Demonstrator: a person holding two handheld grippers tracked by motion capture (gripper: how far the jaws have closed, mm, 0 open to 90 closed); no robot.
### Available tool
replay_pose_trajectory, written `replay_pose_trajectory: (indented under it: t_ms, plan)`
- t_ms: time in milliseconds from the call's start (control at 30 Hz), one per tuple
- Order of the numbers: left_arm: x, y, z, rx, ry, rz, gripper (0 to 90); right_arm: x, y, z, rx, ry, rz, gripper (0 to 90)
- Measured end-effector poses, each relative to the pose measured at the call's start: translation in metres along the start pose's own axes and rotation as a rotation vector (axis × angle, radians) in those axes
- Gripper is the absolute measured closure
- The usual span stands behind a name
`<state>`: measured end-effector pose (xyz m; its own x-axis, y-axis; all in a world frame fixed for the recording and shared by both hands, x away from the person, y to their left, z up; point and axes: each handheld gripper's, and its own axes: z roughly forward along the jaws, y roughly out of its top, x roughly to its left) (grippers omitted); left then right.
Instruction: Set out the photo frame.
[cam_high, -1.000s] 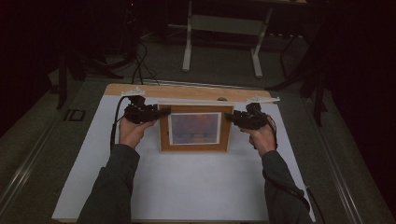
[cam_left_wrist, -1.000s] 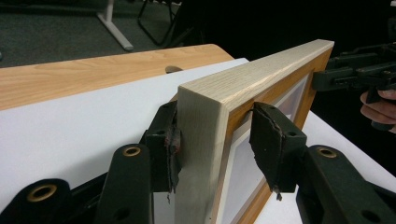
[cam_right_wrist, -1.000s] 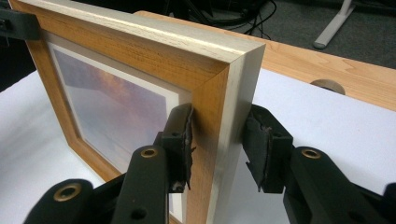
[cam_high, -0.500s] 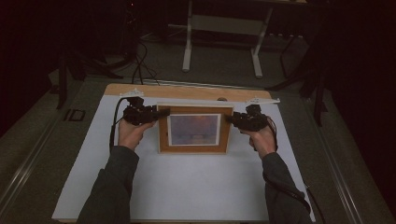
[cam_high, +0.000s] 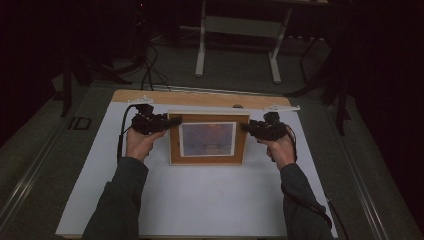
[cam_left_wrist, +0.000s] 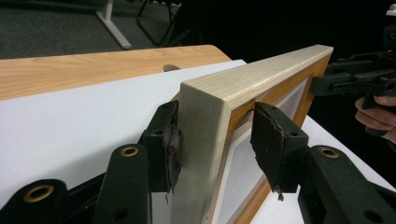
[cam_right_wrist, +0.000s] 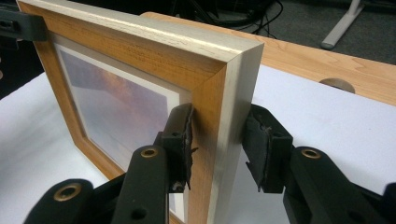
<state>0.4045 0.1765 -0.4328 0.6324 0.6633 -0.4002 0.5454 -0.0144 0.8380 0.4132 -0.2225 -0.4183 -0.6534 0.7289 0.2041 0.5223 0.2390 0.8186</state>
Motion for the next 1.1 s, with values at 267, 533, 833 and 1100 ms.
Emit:
replay_pose_trajectory:
  t_ms: [267,533,833,1100]
  plan:
    - [0.000,-0.003,-0.001,-0.011,0.004,-0.007,52.1,0.000,0.000,0.000,-0.014,-0.008,-0.014,58.4]
    - [0.002,-0.005,-0.007,-0.019,0.028,-0.010,48.9,-0.001,-0.001,-0.004,-0.017,-0.012,-0.013,55.4]
    - [-0.001,-0.005,-0.019,-0.030,0.051,0.017,48.5,-0.005,-0.004,-0.010,-0.011,-0.013,-0.013,54.0]
    - [-0.009,-0.007,-0.029,-0.031,0.076,0.039,48.3,-0.004,-0.006,-0.017,-0.008,-0.005,-0.022,53.3]
